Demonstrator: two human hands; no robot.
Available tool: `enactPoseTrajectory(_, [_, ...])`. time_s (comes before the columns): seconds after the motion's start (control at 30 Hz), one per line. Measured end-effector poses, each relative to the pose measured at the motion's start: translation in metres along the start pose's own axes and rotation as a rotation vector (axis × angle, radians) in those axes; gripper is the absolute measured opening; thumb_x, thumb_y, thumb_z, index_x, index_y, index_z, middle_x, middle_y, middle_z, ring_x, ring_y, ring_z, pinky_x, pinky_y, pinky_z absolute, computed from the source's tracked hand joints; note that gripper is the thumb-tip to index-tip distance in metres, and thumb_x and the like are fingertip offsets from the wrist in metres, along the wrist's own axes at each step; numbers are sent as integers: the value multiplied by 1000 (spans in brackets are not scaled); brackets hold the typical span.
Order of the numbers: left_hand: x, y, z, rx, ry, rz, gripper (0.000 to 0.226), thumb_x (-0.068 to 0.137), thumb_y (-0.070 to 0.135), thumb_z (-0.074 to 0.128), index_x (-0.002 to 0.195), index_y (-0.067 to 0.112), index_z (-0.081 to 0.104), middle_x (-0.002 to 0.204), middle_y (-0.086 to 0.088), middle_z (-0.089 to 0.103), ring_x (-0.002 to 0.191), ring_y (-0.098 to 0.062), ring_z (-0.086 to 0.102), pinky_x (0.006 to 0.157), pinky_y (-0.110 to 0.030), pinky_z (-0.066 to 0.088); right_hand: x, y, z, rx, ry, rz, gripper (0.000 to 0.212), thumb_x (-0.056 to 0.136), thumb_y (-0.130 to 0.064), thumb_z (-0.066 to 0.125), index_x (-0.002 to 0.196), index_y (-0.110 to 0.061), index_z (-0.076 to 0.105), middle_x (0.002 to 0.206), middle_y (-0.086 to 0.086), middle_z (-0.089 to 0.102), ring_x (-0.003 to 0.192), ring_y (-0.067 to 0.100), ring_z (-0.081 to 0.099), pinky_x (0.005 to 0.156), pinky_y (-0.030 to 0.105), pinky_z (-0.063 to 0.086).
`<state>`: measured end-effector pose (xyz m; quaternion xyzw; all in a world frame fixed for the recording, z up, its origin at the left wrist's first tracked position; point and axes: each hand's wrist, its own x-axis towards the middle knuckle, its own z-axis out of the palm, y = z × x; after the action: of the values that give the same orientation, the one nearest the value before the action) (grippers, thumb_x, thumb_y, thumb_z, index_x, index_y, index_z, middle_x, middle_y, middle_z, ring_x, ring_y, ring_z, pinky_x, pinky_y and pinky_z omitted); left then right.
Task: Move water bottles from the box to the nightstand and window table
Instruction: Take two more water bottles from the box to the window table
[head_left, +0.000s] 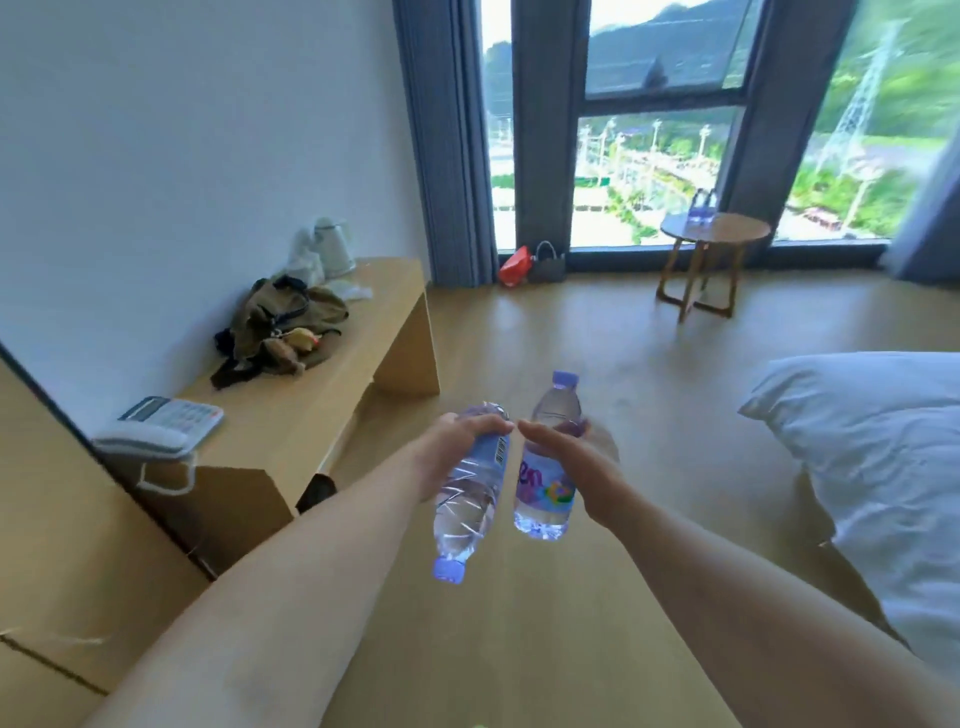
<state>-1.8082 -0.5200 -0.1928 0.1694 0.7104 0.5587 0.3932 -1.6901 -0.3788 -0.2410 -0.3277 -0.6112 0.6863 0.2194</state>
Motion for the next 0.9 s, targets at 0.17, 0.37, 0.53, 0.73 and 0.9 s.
enactPoseTrajectory(0.17, [114,47,48,30,-147,39,34,82,25,79,111,9,71,96,-19,70,77,-32,69,62,-32,54,89,-19,-62,10,184,-13,78,44,-51,96,98,0,72,88,14,79,86,27,79,93,53,60])
enactPoseTrajectory(0.37, [239,104,90,70,-251,19,45,76,28,84,115,9,72,100,-21,72,78,-32,68,68,-35,54,192,-49,-108,0,366,13,77,43,-52,96,97,-4,70,88,12,79,83,26,79,92,53,60])
enactPoseTrajectory(0.53, [325,145,129,120,-332,-3,33,78,28,84,105,13,73,93,-13,69,78,-29,66,70,-32,52,260,-67,-146,4,484,16,52,63,-39,97,99,-10,74,93,9,80,89,26,78,94,47,60])
enactPoseTrajectory(0.73, [427,179,191,183,-397,-16,51,76,32,85,118,7,71,113,-21,71,102,-38,69,87,-44,54,346,-75,-205,6,555,40,51,67,-41,94,104,-11,74,99,9,79,95,27,76,97,47,58])
enactPoseTrajectory(0.9, [523,207,249,188,-411,-1,51,77,33,85,118,8,68,104,-19,66,89,-34,63,79,-39,51,442,-83,-264,22,541,43,63,58,-50,93,104,-13,73,95,8,80,90,28,78,94,54,59])
